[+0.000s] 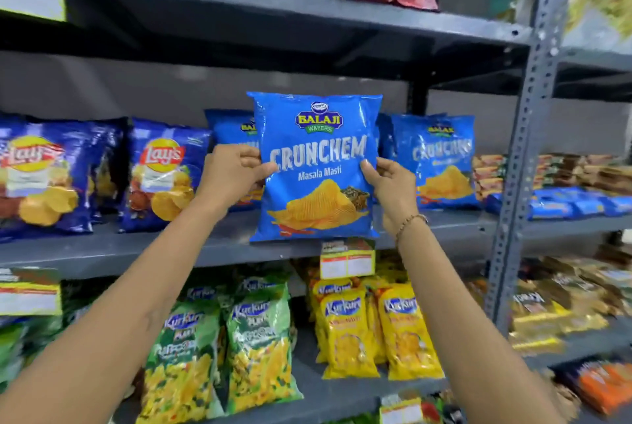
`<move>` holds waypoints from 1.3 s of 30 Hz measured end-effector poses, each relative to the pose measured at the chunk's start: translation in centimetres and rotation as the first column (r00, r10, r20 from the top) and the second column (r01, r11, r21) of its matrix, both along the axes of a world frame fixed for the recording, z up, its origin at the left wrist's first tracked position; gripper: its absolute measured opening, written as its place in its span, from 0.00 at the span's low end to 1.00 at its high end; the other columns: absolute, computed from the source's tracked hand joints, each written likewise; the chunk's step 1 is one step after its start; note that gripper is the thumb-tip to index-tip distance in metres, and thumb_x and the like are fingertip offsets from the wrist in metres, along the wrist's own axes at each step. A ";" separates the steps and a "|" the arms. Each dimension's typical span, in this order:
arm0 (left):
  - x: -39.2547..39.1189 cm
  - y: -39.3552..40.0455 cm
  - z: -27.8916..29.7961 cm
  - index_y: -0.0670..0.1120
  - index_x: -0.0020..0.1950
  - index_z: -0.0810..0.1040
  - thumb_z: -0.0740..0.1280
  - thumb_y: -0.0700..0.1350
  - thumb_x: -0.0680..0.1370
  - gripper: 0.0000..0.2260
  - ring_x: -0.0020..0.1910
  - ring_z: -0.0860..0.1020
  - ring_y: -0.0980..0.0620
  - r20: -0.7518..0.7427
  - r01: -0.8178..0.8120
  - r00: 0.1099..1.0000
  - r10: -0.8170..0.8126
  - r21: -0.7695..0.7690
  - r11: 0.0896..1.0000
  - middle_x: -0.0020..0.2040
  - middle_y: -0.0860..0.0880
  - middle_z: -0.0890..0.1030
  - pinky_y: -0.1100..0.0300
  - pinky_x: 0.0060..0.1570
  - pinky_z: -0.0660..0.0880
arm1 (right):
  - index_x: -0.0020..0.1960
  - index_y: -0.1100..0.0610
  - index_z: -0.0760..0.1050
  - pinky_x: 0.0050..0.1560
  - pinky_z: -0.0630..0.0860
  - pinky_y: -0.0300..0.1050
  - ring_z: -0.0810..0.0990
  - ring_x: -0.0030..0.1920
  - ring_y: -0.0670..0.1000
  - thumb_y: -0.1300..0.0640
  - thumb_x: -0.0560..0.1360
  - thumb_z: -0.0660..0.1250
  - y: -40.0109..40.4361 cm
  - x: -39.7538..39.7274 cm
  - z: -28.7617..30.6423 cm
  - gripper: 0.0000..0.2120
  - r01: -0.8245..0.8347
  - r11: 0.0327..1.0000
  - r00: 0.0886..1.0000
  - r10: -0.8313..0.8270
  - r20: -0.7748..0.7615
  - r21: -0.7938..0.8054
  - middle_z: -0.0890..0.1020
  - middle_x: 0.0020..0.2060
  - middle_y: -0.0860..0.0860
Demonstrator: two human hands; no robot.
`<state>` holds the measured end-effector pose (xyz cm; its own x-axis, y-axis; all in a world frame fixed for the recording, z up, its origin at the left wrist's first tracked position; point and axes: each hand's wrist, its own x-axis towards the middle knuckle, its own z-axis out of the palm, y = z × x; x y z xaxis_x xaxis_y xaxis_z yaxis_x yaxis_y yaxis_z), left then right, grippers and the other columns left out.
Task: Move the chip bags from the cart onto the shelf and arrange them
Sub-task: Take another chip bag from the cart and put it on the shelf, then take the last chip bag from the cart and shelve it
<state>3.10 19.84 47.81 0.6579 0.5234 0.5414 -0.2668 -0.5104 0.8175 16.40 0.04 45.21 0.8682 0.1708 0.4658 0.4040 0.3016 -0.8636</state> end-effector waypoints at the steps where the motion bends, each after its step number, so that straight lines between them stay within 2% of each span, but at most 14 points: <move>1: 0.4 1.0 0.4 0.45 0.48 0.77 0.75 0.42 0.67 0.12 0.35 0.80 0.52 0.004 -0.028 1.000 0.029 -0.023 0.999 0.40 0.48 0.82 0.59 0.35 0.79 | 0.55 0.62 0.74 0.46 0.79 0.32 0.80 0.46 0.46 0.58 0.73 0.68 1.3 0.5 0.4 0.13 -0.016 1.000 1.000 0.016 0.003 -0.003 0.81 0.46 0.50; 2: 0.8 2.0 0.7 0.44 0.49 0.77 0.75 0.42 0.67 0.14 0.37 0.80 0.49 0.003 -0.050 0.999 0.050 -0.047 0.998 0.42 0.47 0.82 0.55 0.39 0.79 | 0.56 0.64 0.74 0.44 0.78 0.30 0.79 0.44 0.46 0.59 0.73 0.68 2.5 1.3 0.7 0.14 -0.027 1.000 1.000 0.028 0.006 -0.010 0.80 0.45 0.50; 6: 2.6 5.4 1.1 0.41 0.52 0.78 0.76 0.44 0.67 0.17 0.48 0.82 0.42 -0.036 -0.122 0.992 0.120 -0.074 0.990 0.51 0.40 0.83 0.46 0.50 0.80 | 0.61 0.64 0.72 0.60 0.75 0.45 0.76 0.51 0.51 0.57 0.73 0.69 6.8 3.6 1.1 0.20 -0.053 0.997 0.998 0.051 -0.031 -0.058 0.79 0.52 0.55; 11: 4.8 7.3 -0.5 0.53 0.39 0.77 0.75 0.46 0.67 0.07 0.49 0.82 0.44 -0.038 -0.214 0.977 0.211 -0.106 0.971 0.49 0.44 0.84 0.42 0.54 0.79 | 0.65 0.63 0.69 0.58 0.71 0.40 0.75 0.57 0.51 0.54 0.74 0.67 9.2 5.3 0.5 0.24 -0.057 0.990 0.998 0.057 -0.004 -0.127 0.77 0.61 0.57; 15: 5.3 8.0 -1.9 0.46 0.52 0.79 0.72 0.53 0.67 0.18 0.50 0.82 0.46 -0.008 -0.263 0.965 0.263 -0.068 0.962 0.51 0.43 0.84 0.44 0.55 0.78 | 0.68 0.62 0.66 0.58 0.70 0.40 0.72 0.66 0.53 0.52 0.75 0.65 9.8 6.0 -0.2 0.25 -0.069 0.979 0.997 0.077 0.031 -0.191 0.74 0.66 0.57; 18: 4.1 6.3 -2.6 0.43 0.61 0.75 0.71 0.47 0.71 0.19 0.54 0.79 0.49 -0.023 -0.245 0.969 0.245 0.003 0.969 0.59 0.43 0.80 0.47 0.59 0.76 | 0.70 0.60 0.63 0.64 0.69 0.46 0.69 0.69 0.54 0.51 0.76 0.64 9.5 5.6 -1.1 0.27 -0.077 0.971 0.993 0.095 0.067 -0.227 0.71 0.69 0.56; 21: 2.9 4.5 -4.4 0.42 0.64 0.72 0.70 0.41 0.73 0.20 0.55 0.77 0.48 0.038 -0.348 0.938 0.346 0.127 0.929 0.62 0.44 0.77 0.51 0.57 0.76 | 0.69 0.58 0.66 0.64 0.71 0.47 0.71 0.65 0.50 0.52 0.76 0.63 8.4 3.9 -2.7 0.23 0.040 0.971 0.986 0.000 0.168 -0.235 0.72 0.67 0.54; 25: 1.8 0.0 -8.6 0.44 0.52 0.78 0.68 0.38 0.72 0.09 0.39 0.72 0.53 0.258 -0.430 0.895 0.364 0.279 0.859 0.46 0.48 0.79 0.50 0.46 0.77 | 0.54 0.54 0.78 0.52 0.76 0.43 0.78 0.49 0.46 0.54 0.76 0.63 5.6 -1.0 -7.3 0.09 0.235 0.971 0.929 -0.209 0.306 -0.050 0.81 0.50 0.49; 28: 1.6 -4.5 -12.9 0.45 0.48 0.78 0.67 0.40 0.73 0.05 0.36 0.69 0.58 0.212 -0.318 0.943 0.255 0.361 0.877 0.41 0.51 0.77 0.60 0.42 0.73 | 0.50 0.54 0.79 0.48 0.76 0.41 0.79 0.47 0.49 0.56 0.76 0.64 3.3 -4.2 -12.7 0.06 0.314 0.949 0.906 -0.307 0.290 0.023 0.82 0.44 0.50; 33: 2.9 -10.8 -22.5 0.44 0.45 0.78 0.66 0.42 0.74 0.03 0.39 0.69 0.58 -0.092 0.056 0.996 -0.017 0.444 0.895 0.42 0.50 0.78 0.74 0.43 0.66 | 0.51 0.53 0.78 0.43 0.75 0.39 0.79 0.43 0.48 0.55 0.76 0.64 -2.0 -7.5 -24.2 0.07 0.374 0.913 0.927 -0.363 0.094 -0.162 0.81 0.43 0.51; 35: 3.8 -13.3 -27.1 0.43 0.45 0.78 0.66 0.41 0.73 0.03 0.40 0.74 0.53 -0.244 0.219 0.962 -0.125 0.410 0.885 0.42 0.48 0.80 0.71 0.45 0.69 | 0.50 0.53 0.78 0.39 0.74 0.37 0.78 0.40 0.44 0.55 0.76 0.63 -5.1 -8.9 -29.0 0.06 0.382 0.888 0.917 -0.399 -0.013 -0.257 0.80 0.40 0.48; 36: 4.1 -14.7 -29.5 0.42 0.45 0.78 0.66 0.40 0.73 0.03 0.42 0.77 0.49 -0.325 0.302 0.929 -0.176 0.392 0.869 0.43 0.45 0.82 0.63 0.47 0.72 | 0.49 0.53 0.77 0.38 0.73 0.36 0.77 0.37 0.43 0.56 0.76 0.63 -6.9 -9.8 -31.4 0.05 0.388 0.867 0.901 -0.428 -0.069 -0.314 0.80 0.38 0.47; 37: 4.4 -16.1 -32.1 0.42 0.45 0.78 0.66 0.40 0.73 0.04 0.43 0.79 0.45 -0.414 0.378 0.885 -0.214 0.370 0.848 0.43 0.44 0.82 0.55 0.48 0.75 | 0.48 0.52 0.77 0.37 0.72 0.35 0.76 0.35 0.41 0.58 0.76 0.64 -8.7 -10.5 -34.4 0.04 0.393 0.836 0.875 -0.468 -0.124 -0.382 0.79 0.36 0.46; 39: 4.7 -18.8 -37.0 0.43 0.46 0.78 0.65 0.42 0.73 0.05 0.45 0.80 0.43 -0.586 0.510 0.768 -0.258 0.316 0.800 0.44 0.42 0.83 0.50 0.46 0.77 | 0.44 0.49 0.77 0.37 0.73 0.35 0.75 0.33 0.39 0.56 0.75 0.63 -12.5 -12.4 -40.4 0.04 0.335 0.779 0.799 -0.533 -0.277 -0.530 0.78 0.33 0.45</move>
